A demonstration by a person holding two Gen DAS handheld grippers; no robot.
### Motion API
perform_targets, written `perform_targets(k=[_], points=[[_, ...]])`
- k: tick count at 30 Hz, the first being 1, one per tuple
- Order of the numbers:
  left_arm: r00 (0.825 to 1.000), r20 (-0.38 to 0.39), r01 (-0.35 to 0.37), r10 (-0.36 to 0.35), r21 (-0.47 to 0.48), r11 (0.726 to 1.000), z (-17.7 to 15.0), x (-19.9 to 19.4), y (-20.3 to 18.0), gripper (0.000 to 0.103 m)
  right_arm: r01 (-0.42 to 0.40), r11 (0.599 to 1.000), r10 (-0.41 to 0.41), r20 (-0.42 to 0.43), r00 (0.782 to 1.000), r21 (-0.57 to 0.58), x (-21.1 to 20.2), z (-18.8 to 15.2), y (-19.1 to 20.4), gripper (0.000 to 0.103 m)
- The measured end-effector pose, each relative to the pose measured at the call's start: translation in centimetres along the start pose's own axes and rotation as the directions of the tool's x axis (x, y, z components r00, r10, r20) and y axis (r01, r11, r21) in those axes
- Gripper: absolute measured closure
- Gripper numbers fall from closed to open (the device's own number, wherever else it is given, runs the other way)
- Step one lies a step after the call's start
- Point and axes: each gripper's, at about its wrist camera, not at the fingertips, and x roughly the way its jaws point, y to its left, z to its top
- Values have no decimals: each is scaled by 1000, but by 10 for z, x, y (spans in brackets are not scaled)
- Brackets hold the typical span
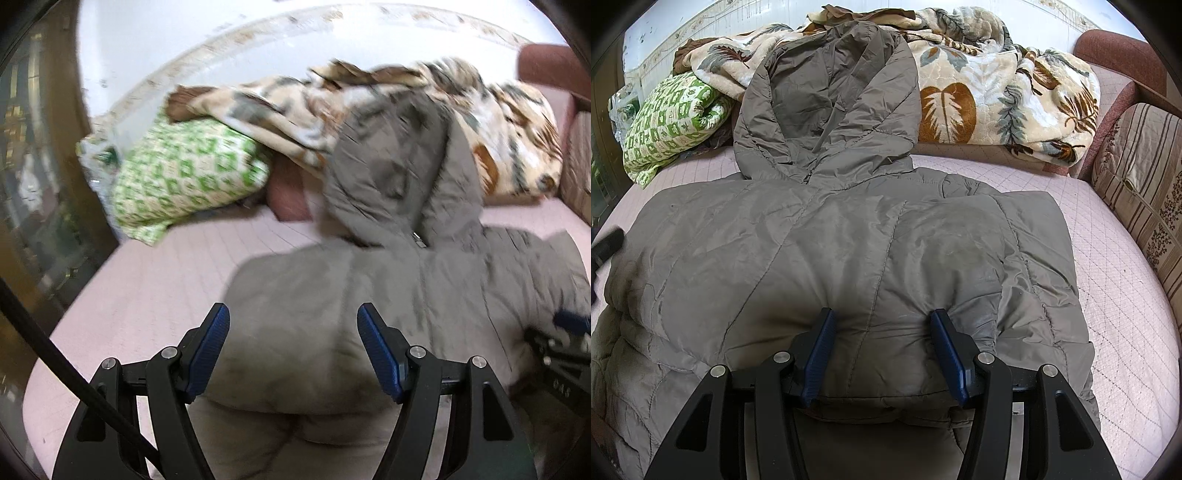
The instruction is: Fold large clothes
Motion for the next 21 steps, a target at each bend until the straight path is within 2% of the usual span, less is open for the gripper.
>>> perform_targets(k=[9,14,21], points=[[989,65,-126,136,-136,983,14,-15,47,32,0,1000,0,-1,1000,0,0,0,0,45],[980,83,-162,180,-187,969,17,-21,66,32,0,1000,0,-1,1000,0,0,0,0,45],[975,98,-174,199,-215,961,19,-25,74,32,0,1000,0,-1,1000,0,0,0,0,45]])
